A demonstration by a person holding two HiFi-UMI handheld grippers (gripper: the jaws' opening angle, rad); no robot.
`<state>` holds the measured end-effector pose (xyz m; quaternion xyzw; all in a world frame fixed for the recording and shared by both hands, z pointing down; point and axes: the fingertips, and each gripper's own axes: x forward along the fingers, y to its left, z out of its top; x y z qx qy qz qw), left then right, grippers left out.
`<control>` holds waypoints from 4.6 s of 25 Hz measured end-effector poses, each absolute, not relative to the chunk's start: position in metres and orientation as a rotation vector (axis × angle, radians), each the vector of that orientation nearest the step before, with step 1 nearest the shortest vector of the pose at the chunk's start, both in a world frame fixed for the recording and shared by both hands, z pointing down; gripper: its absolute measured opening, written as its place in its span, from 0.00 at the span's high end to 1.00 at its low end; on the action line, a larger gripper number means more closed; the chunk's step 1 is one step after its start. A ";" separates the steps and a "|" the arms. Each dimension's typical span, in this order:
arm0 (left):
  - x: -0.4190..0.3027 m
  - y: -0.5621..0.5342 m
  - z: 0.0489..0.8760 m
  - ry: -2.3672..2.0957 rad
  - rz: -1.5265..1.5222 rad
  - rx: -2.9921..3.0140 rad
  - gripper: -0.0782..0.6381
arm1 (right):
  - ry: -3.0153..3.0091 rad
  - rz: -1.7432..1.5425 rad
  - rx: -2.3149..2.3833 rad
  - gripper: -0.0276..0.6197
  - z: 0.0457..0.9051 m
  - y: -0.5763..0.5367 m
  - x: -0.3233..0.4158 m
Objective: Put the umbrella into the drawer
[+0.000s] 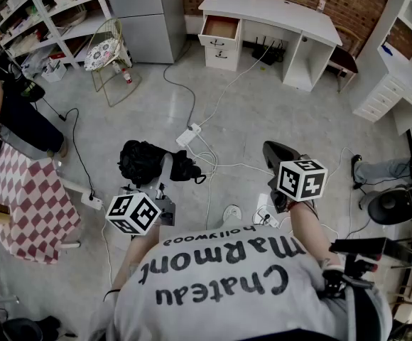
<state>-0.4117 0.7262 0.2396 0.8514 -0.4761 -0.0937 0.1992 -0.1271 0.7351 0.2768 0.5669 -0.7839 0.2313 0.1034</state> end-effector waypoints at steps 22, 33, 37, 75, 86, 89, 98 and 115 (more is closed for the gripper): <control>-0.358 0.617 0.264 -1.296 -0.213 2.351 0.52 | -2.284 0.817 1.715 0.94 0.309 0.638 -0.061; -0.291 0.555 0.243 -1.289 -0.309 2.423 0.52 | -2.331 0.693 1.740 0.94 0.283 0.573 0.002; -0.281 0.542 0.240 -1.317 -0.316 2.410 0.52 | -2.339 0.653 1.747 0.94 0.274 0.553 0.012; -0.189 0.240 0.206 -1.038 -0.234 2.553 0.52 | -2.249 0.588 1.853 0.94 0.251 0.280 0.015; -0.201 0.167 0.196 -1.040 -0.285 2.569 0.52 | -2.269 0.572 1.862 0.94 0.246 0.203 0.010; -0.194 0.154 0.196 -1.041 -0.286 2.569 0.52 | -2.278 0.569 1.848 0.94 0.246 0.187 0.013; -0.158 0.097 0.199 -1.113 -0.314 2.551 0.52 | -2.335 0.542 1.750 0.94 0.253 0.112 0.048; -0.060 -0.024 0.179 -1.328 -0.443 2.459 0.52 | -2.451 0.484 1.470 0.94 0.238 -0.040 0.148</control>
